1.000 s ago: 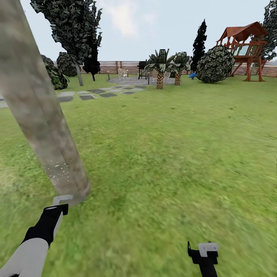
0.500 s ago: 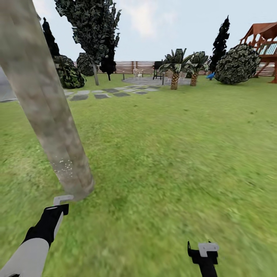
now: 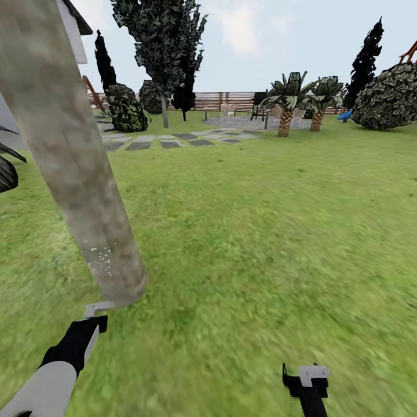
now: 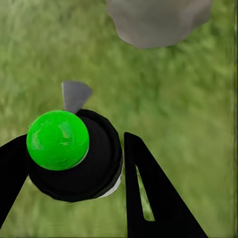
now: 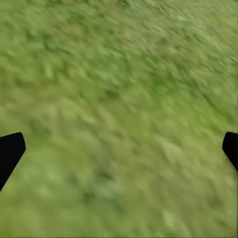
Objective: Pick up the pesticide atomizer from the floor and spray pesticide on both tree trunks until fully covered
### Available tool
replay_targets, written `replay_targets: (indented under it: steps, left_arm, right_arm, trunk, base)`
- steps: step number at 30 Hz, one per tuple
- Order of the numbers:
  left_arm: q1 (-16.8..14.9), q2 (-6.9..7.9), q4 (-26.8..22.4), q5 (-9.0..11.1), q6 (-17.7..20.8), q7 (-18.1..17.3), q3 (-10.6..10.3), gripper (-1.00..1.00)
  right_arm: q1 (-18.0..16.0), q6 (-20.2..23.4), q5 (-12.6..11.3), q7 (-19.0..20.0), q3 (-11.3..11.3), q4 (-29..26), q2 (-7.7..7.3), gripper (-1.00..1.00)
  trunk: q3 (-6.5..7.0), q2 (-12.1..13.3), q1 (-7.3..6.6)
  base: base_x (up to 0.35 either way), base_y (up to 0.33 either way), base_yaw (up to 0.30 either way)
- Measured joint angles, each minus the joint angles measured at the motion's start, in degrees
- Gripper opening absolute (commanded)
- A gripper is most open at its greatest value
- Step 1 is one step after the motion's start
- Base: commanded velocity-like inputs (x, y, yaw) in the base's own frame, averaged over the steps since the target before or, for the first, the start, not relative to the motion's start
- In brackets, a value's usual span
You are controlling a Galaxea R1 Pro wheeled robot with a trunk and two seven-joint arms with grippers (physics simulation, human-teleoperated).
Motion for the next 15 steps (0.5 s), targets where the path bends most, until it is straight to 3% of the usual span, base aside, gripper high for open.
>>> replay_targets:
  steps: [4, 8, 11, 15]
  left_arm:
    - [0.0, -1.23, -0.6, -0.11, -0.03, 0.0, -0.01, -1.0]
    - [0.0, -1.31, -0.83, -0.29, -0.03, 0.13, 0.03, -1.0]
    - [0.0, -1.22, -0.87, -0.1, -0.04, 2.31, 0.24, -1.0]
    - [0.01, -1.2, -0.89, 0.05, -0.03, 2.79, 0.33, -1.0]
  right_arm:
    - [0.0, 0.0, 0.0, 0.0, 0.0, 0.0, 0.0, 1.0]
    - [0.0, 0.0, 0.0, -0.01, 0.0, 0.0, 0.0, 1.0]
    - [0.0, 0.0, 0.0, -0.01, 0.0, 0.0, 0.0, 1.0]
    - [-0.01, 0.0, 0.0, -0.01, 0.01, 0.01, 0.0, 1.0]
  trunk:
    - [0.0, 0.0, 0.01]
    - [0.0, 0.0, 0.01]
    - [0.0, 0.0, 0.01]
    - [0.0, 0.0, 0.01]
  base:
    - [0.156, -0.237, 0.001]
    - [0.124, -0.252, 0.0]
    - [0.101, -0.261, 0.009]
    - [0.099, -0.261, 0.189]
